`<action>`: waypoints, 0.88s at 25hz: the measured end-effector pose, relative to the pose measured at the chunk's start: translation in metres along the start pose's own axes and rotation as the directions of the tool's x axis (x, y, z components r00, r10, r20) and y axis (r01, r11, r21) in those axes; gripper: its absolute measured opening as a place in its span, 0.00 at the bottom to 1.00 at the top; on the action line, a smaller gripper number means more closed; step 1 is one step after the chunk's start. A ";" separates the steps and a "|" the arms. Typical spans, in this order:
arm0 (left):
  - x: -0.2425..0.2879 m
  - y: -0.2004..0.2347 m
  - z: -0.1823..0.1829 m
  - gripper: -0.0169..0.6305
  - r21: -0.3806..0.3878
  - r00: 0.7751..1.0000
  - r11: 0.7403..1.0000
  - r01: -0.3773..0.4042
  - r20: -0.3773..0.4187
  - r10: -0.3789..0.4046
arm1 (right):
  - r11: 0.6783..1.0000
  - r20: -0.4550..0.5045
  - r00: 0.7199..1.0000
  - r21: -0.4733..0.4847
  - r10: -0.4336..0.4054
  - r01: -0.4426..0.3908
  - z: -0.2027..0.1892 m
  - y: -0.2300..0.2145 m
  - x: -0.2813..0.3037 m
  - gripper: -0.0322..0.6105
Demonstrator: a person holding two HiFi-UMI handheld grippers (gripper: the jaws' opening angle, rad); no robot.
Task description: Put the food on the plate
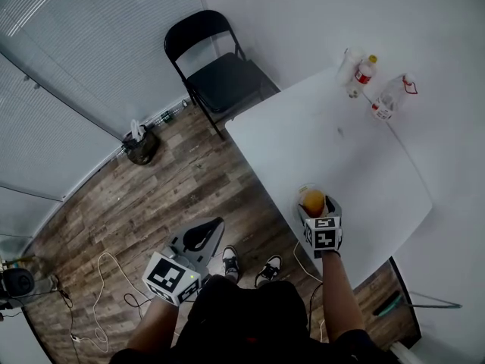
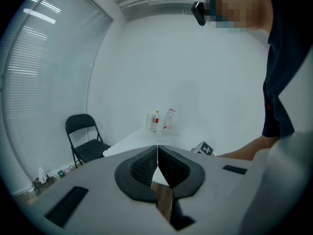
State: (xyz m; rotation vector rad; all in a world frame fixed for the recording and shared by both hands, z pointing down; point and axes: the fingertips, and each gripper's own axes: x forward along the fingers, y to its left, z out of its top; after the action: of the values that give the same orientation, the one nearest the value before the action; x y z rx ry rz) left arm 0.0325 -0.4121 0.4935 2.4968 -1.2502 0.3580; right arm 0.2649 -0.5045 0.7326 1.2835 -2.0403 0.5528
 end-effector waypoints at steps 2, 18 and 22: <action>-0.003 0.001 0.003 0.06 0.008 1.000 1.000 0.003 0.007 -0.003 | 1.000 0.054 0.998 0.012 -0.015 0.015 0.016 -0.001 -0.018 0.64; -0.029 -0.036 0.058 0.06 0.086 0.959 0.970 0.226 0.154 -0.238 | 0.985 0.562 0.810 0.119 -0.167 0.121 0.142 0.027 -0.251 0.16; -0.033 -0.051 0.074 0.06 0.115 0.934 0.951 0.288 0.187 -0.305 | 0.982 0.604 0.774 0.106 -0.189 0.157 0.147 0.045 -0.294 0.12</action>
State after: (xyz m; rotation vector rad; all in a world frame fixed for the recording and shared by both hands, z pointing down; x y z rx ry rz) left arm 0.0607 -0.3887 0.4051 2.8013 -0.9168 0.0847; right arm 0.2691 -0.3969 0.4186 1.8405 -2.3833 0.0895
